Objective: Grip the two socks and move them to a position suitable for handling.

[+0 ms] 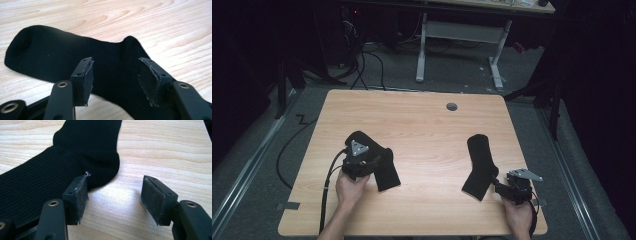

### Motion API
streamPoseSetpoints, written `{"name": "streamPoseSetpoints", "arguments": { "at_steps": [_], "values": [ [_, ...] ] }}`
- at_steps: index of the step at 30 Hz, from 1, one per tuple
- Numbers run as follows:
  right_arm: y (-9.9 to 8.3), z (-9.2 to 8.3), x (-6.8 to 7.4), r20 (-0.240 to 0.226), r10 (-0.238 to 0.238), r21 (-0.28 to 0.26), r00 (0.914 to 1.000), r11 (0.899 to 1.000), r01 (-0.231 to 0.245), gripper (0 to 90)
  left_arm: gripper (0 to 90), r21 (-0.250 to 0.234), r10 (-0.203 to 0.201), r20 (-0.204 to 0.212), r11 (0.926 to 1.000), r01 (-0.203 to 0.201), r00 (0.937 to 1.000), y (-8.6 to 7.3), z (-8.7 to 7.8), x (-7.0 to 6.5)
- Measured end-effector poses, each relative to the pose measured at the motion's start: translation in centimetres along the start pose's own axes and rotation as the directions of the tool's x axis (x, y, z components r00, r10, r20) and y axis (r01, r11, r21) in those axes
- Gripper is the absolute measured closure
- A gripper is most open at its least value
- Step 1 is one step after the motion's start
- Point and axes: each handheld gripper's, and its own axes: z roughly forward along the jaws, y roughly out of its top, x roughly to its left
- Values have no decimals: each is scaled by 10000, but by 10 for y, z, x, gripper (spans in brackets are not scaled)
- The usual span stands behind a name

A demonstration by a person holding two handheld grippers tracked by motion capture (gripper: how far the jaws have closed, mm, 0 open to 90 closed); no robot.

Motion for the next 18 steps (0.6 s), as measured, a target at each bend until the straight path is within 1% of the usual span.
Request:
{"name": "streamPoseSetpoints", "arguments": {
  "at_steps": [3,4,7,12,15,18],
  "values": [
    [0,0,0,-8,-2,0,10000,10000,2,384,441,432,-12,15,9991,11,10000,2,10,2],
    [0,0,0,-9,-4,-3,10000,10000,4,384,440,522,81,21,9986,-82,10000,2,12,1],
    [0,0,0,-6,-8,8,10000,10000,8,384,440,720,313,21,9969,-314,9995,2,18,-4],
    [0,0,0,-3,-9,2,10000,10000,9,384,455,1077,434,56,9932,-438,9990,-1,24,-6],
    [0,0,0,-33,-21,9,10000,10000,21,383,485,1067,470,122,9931,-480,9988,-1,25,-6],
    [0,0,0,-31,-13,3,10000,10000,13,383,556,1038,615,227,9926,-635,9979,-2,25,-8]
  ]
}}
